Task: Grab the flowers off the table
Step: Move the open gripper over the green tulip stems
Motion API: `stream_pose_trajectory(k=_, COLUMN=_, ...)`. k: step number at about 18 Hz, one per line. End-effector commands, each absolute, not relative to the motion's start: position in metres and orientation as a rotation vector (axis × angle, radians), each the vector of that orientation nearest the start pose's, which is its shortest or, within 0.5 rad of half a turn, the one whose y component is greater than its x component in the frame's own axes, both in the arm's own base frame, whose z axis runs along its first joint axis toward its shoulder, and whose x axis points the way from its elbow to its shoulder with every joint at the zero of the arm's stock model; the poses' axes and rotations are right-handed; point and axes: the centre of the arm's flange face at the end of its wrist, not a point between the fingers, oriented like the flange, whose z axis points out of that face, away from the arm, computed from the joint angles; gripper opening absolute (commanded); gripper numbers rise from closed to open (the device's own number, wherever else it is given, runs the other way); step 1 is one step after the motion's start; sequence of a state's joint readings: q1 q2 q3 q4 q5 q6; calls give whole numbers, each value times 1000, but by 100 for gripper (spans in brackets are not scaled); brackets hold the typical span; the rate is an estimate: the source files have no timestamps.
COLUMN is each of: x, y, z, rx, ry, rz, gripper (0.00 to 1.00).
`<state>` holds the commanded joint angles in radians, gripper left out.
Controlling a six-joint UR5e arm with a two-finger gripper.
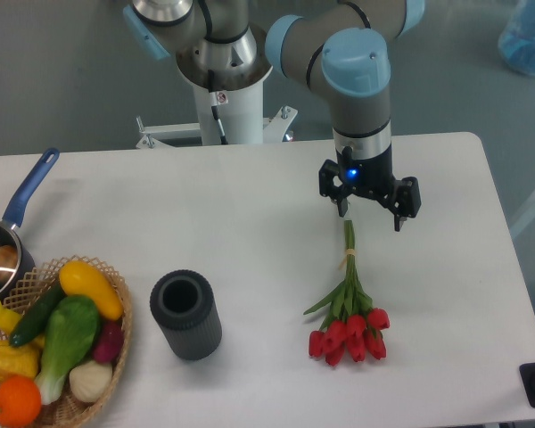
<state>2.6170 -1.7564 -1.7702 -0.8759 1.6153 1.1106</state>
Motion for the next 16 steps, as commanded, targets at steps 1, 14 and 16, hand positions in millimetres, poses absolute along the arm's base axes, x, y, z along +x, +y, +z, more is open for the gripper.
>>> stream_pose_trajectory(k=1, x=-427, y=396, z=369, rx=-3001, ry=88, rz=448, gripper=100)
stream_pose_trajectory(k=14, x=-463, y=383, z=325, rx=-3003, ry=-35, rz=425, gripper=100)
stream_pose_trajectory(k=16, x=-469, y=376, z=325, rx=-3002, ry=-57, rz=424, gripper=100)
